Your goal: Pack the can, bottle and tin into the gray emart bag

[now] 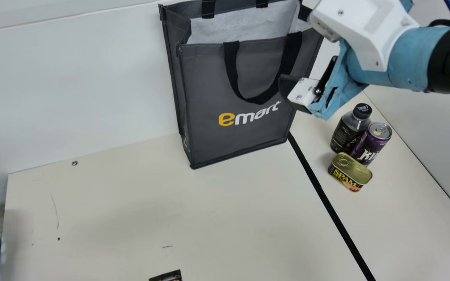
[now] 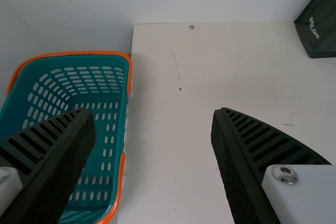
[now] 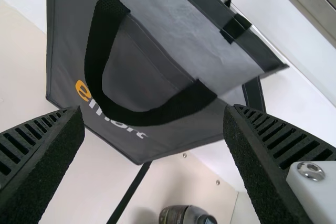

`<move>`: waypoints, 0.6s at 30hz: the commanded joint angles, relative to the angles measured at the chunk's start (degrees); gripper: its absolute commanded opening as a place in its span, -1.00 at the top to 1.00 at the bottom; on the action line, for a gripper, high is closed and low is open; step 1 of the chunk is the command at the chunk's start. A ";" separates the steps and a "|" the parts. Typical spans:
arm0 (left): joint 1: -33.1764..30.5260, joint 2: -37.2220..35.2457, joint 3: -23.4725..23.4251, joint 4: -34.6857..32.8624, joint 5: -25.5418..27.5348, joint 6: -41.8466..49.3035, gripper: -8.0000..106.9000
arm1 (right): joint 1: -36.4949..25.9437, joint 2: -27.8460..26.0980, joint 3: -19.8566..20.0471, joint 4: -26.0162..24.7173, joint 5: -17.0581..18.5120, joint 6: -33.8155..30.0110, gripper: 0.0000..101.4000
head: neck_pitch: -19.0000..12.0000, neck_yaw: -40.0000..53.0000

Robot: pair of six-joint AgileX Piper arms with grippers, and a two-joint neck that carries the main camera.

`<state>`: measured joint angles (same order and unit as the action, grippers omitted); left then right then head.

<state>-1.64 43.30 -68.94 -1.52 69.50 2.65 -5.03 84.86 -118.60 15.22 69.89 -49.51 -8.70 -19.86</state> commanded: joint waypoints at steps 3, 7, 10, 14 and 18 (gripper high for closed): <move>0.00 0.00 0.00 0.00 0.00 0.00 -0.71 | 0.45 1.68 -1.29 1.03 0.01 -2.62 -0.79 | -1.30 -0.14; 0.00 0.00 0.00 0.00 0.00 0.00 -0.71 | 0.89 3.57 -2.86 1.99 0.01 -4.97 -0.79 | -1.30 -0.14; 0.00 0.00 0.00 0.00 0.00 0.00 -0.71 | 1.20 5.22 -4.30 2.63 0.01 -6.79 -0.79 | -1.30 -0.14; 0.00 0.00 0.00 0.00 0.00 0.00 -0.71 | 1.44 7.39 -5.99 3.67 0.01 -9.40 -0.79 | -1.30 -0.14; 0.00 0.00 0.00 0.00 0.00 0.00 -0.71 | 1.51 9.66 -7.68 4.67 0.01 -11.85 -0.79 | -1.30 -0.14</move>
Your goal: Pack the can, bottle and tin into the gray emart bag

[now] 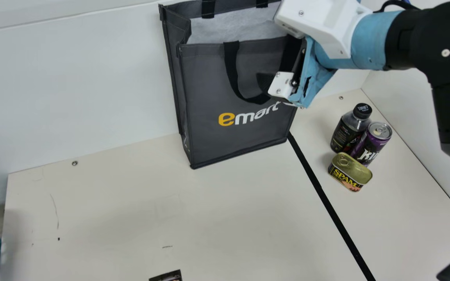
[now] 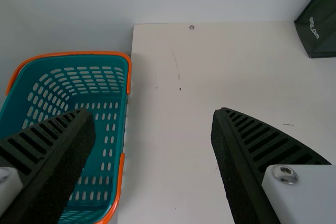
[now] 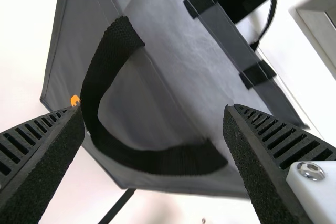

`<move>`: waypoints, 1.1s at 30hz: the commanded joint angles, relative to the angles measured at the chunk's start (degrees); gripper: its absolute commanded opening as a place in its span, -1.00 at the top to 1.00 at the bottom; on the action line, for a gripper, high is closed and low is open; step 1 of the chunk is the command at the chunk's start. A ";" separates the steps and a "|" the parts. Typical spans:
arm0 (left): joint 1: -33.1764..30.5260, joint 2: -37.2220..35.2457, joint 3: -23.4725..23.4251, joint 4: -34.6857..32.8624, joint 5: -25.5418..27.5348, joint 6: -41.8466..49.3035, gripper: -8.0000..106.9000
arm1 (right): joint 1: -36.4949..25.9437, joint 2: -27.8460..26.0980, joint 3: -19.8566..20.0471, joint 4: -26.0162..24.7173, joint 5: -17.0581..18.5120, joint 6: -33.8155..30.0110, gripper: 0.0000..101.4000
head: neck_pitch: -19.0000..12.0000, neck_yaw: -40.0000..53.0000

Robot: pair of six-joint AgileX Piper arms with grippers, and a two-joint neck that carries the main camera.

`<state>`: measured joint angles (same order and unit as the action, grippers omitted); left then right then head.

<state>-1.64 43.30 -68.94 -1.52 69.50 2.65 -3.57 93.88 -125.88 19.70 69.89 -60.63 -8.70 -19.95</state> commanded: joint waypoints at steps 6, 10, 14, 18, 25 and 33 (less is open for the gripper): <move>0.00 0.00 0.00 0.00 0.00 0.00 -0.71 | 0.11 3.95 -2.48 1.20 0.01 -3.80 -0.79 | -1.30 -0.05; 0.00 0.00 0.00 0.00 0.00 0.00 -0.71 | 0.21 5.76 -3.03 1.92 0.01 -6.11 -0.79 | -1.30 -0.05; 0.00 0.00 0.00 0.00 0.00 0.00 -0.71 | 0.37 7.07 -2.69 2.79 0.01 -9.25 -0.79 | -1.30 -0.05; 0.00 0.00 0.00 0.00 0.00 0.00 -0.71 | 0.48 8.23 -2.47 3.22 0.01 -12.08 -0.79 | -1.30 -0.05; 0.00 0.00 0.00 0.00 0.00 0.00 -0.71 | 0.65 9.95 -2.19 3.80 0.01 -15.89 -0.79 | -1.30 -0.05; 0.00 0.00 0.00 0.00 0.00 0.00 -0.71 | 0.72 11.59 -2.28 4.68 0.01 -18.30 -0.27 | -1.30 -0.05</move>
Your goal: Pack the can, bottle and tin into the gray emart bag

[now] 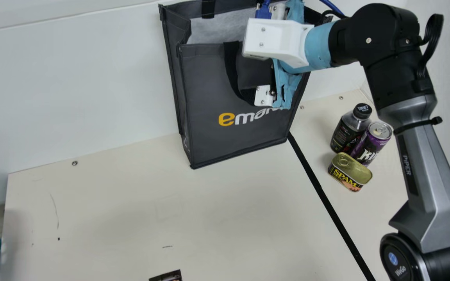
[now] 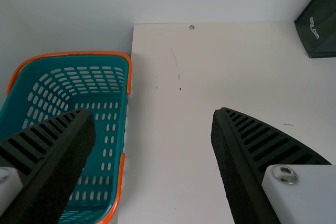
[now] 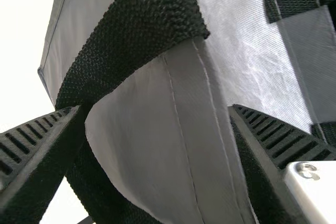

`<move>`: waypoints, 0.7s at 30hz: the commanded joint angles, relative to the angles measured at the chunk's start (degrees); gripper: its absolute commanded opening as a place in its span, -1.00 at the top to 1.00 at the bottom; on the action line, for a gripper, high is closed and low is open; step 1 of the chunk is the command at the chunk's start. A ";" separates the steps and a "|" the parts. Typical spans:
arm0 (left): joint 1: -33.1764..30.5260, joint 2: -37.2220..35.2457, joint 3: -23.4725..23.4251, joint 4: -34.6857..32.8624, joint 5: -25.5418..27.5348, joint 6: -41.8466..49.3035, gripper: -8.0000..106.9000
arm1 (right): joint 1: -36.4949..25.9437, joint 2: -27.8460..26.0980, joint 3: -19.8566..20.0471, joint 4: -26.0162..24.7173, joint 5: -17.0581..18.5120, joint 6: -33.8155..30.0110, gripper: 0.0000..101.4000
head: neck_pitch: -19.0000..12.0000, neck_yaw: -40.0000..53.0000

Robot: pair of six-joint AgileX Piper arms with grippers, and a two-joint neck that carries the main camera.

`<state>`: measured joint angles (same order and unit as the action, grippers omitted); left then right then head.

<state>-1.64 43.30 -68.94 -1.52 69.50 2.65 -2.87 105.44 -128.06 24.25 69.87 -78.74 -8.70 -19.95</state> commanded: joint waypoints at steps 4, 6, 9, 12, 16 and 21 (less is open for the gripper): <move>0.00 0.00 0.00 0.00 0.00 0.00 -0.71 | -0.10 0.55 -0.33 0.60 0.03 -1.02 0.26 | -1.30 -0.05; 0.00 0.00 0.00 0.00 0.00 0.00 -0.71 | -0.23 0.75 -0.50 0.85 0.03 -1.34 0.52 | -1.30 -0.05; 0.00 0.00 0.00 0.00 0.00 0.00 -0.71 | -0.46 0.92 -0.81 1.13 0.03 -1.63 0.92 | -1.30 -0.05; 0.00 0.00 0.00 0.00 0.00 0.00 -0.71 | -0.66 0.85 -1.01 1.26 0.03 -1.75 1.00 | -1.30 -0.05; 0.00 0.00 0.00 0.00 0.00 0.00 -0.71 | -0.81 0.39 -1.13 1.22 0.03 -1.64 1.00 | -1.30 -0.05; 0.00 0.00 0.00 0.00 0.00 0.00 -0.71 | -0.70 -0.81 -0.90 0.86 0.03 -1.06 1.00 | -1.30 -0.05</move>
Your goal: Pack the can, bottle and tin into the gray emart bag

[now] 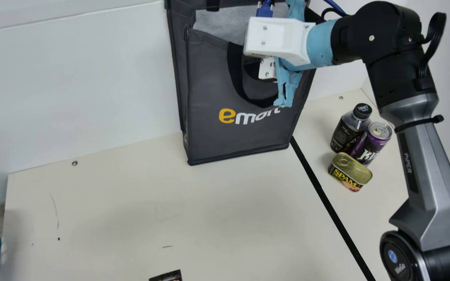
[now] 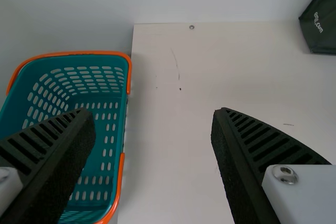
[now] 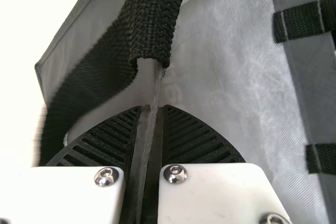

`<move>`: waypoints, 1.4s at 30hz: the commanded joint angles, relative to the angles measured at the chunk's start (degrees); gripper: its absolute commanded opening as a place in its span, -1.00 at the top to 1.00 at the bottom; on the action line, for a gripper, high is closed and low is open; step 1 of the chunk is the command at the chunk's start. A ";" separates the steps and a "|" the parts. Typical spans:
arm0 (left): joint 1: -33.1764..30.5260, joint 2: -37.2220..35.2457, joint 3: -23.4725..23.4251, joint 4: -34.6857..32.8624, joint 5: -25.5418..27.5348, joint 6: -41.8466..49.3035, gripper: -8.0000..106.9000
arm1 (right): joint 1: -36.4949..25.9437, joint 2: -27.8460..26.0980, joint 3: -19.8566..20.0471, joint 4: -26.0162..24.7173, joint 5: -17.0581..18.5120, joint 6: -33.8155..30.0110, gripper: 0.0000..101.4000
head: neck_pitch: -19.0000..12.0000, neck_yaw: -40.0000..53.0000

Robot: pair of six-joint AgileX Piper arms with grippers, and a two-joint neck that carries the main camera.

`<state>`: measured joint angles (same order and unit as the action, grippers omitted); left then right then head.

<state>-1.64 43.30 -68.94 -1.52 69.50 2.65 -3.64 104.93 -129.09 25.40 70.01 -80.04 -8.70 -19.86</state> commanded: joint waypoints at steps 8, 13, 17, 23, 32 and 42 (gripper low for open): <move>0.00 0.00 0.00 0.00 0.00 0.00 -0.71 | 1.00 -3.47 1.66 -1.27 -0.11 1.52 1.00 | -1.30 -0.14; 0.00 0.00 0.00 0.00 0.00 0.00 -0.71 | 1.81 -6.08 3.31 -1.90 -0.11 2.33 1.00 | -1.30 -0.14; 0.00 0.00 0.00 0.00 0.00 0.00 -0.71 | 2.57 -8.40 4.85 -2.36 -0.11 2.98 1.00 | -1.30 -0.14; 0.00 0.00 0.00 0.00 0.00 0.00 -0.71 | 3.76 -12.45 7.75 -3.12 -0.11 3.82 1.00 | -1.30 -0.14; 0.00 0.00 0.00 0.00 0.00 0.00 -0.71 | 5.50 -18.39 12.15 -4.09 -0.11 5.00 1.00 | -1.30 -0.14; 0.00 0.00 0.00 0.00 0.00 0.00 -0.71 | 8.02 -25.24 17.67 -5.27 -0.11 6.56 1.00 | -1.30 -0.14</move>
<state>-1.64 43.30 -68.94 -1.52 69.50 2.65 4.18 80.43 -111.97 20.24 69.91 -73.63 -8.70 -19.86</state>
